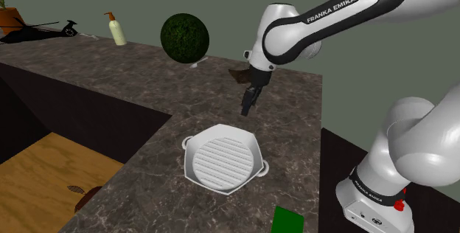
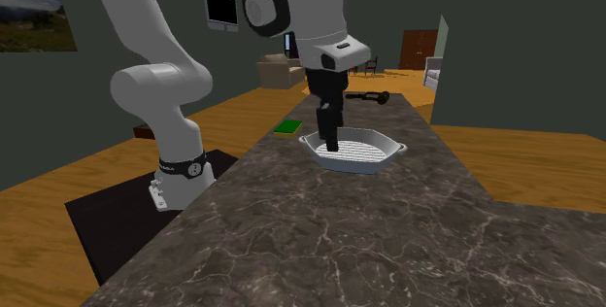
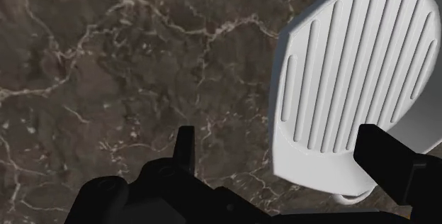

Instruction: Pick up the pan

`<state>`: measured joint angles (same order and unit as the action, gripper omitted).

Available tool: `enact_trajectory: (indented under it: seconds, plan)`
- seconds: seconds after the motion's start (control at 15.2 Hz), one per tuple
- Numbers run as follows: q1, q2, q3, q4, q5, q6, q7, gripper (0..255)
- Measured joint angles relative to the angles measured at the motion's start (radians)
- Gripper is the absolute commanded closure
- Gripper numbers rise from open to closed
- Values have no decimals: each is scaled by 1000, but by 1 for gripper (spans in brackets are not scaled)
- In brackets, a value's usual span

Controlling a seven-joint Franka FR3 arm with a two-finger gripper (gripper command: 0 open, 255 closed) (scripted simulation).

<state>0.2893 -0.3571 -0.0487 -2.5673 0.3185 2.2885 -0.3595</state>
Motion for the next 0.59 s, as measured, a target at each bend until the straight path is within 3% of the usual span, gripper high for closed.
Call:
enact_trajectory:
  seconds: [0.26,0.59]
  plan:
    - [76,122,3,17,128,98,-95,0]
    - [97,184,0,4,189,166,-157,0]
